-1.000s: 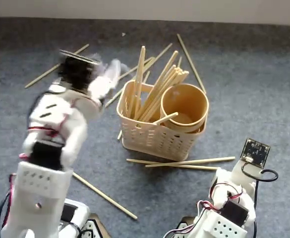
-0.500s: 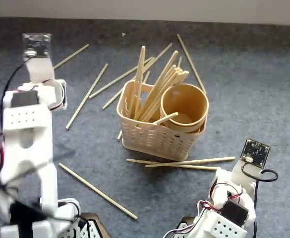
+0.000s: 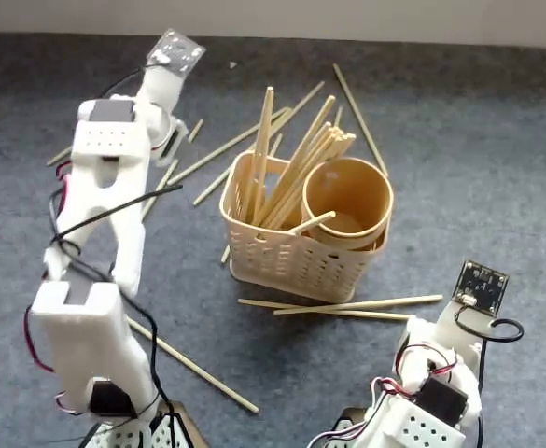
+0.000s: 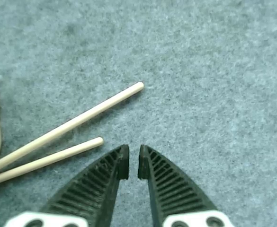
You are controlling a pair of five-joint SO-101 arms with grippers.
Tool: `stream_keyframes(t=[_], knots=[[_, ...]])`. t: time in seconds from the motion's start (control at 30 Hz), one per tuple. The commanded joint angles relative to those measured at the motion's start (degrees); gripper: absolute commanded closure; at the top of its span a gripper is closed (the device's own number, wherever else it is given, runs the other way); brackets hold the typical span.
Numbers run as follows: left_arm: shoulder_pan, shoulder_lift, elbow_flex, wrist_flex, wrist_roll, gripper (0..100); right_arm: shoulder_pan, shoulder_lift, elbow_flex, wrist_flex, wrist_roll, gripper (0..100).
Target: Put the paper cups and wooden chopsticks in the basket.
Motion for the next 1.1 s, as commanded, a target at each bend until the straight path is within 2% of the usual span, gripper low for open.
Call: stream_keyframes(t=[0.0,0.43,0.5,0.6,0.83,0.97,1.07], knots=[[1.2,10.2,-12.4,0.7,-0.4,73,-0.1,-0.1,8.6,0.3,0.4,94.3],[-0.5,46.4,-55.3,19.5,-0.5,74,-0.1,-0.1,8.6,0.3,0.4,94.3],[-0.5,50.2,-60.5,21.7,-0.5,81,-0.1,-0.1,8.6,0.3,0.4,94.3],[-0.4,54.5,-67.7,24.9,-0.7,98,-0.1,-0.1,8.6,0.3,0.4,94.3],[-0.7,54.5,-77.1,34.0,-0.7,99,-0.1,-0.1,8.6,0.3,0.4,94.3],[-0.8,45.6,-76.8,34.9,0.2,100,-0.1,-0.1,8.6,0.3,0.4,94.3],[-0.4,37.2,-76.8,35.0,3.9,100,-0.1,-0.1,8.6,0.3,0.4,94.3]])
